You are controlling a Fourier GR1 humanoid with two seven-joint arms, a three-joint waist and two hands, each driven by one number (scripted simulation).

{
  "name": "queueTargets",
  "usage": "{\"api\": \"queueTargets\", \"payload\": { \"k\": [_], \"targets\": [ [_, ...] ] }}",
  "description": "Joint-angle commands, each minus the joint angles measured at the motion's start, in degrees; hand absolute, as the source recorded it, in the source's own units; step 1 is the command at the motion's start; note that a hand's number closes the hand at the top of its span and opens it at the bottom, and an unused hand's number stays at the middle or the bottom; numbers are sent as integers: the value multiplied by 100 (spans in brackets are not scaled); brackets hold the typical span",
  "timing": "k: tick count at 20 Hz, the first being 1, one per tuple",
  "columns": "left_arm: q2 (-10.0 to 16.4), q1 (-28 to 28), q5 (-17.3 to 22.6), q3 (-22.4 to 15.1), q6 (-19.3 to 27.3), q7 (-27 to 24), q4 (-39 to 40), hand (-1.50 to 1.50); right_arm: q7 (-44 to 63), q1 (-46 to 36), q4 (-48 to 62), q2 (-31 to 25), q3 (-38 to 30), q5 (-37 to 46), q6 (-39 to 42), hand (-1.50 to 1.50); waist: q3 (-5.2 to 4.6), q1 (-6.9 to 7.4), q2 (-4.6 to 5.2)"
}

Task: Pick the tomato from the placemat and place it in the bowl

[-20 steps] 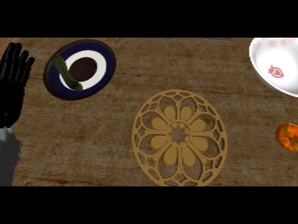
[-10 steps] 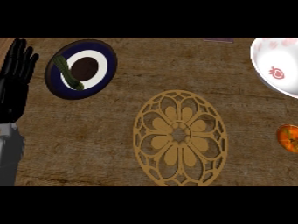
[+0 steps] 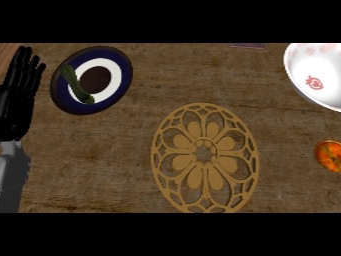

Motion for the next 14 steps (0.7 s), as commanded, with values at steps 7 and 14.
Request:
{"api": "queueTargets", "payload": {
  "k": [7, 14],
  "targets": [
    [12, -53, -30, 5, -46, -120, 139, 0, 4, -86, 1079, 711, 127, 204, 21, -150, 4, -17, 32],
    [105, -187, -36, 48, 33, 112, -32, 0, -124, -187, 1515, 1109, -493, -508, 763, -150, 18, -50, 13]
  ]
}}
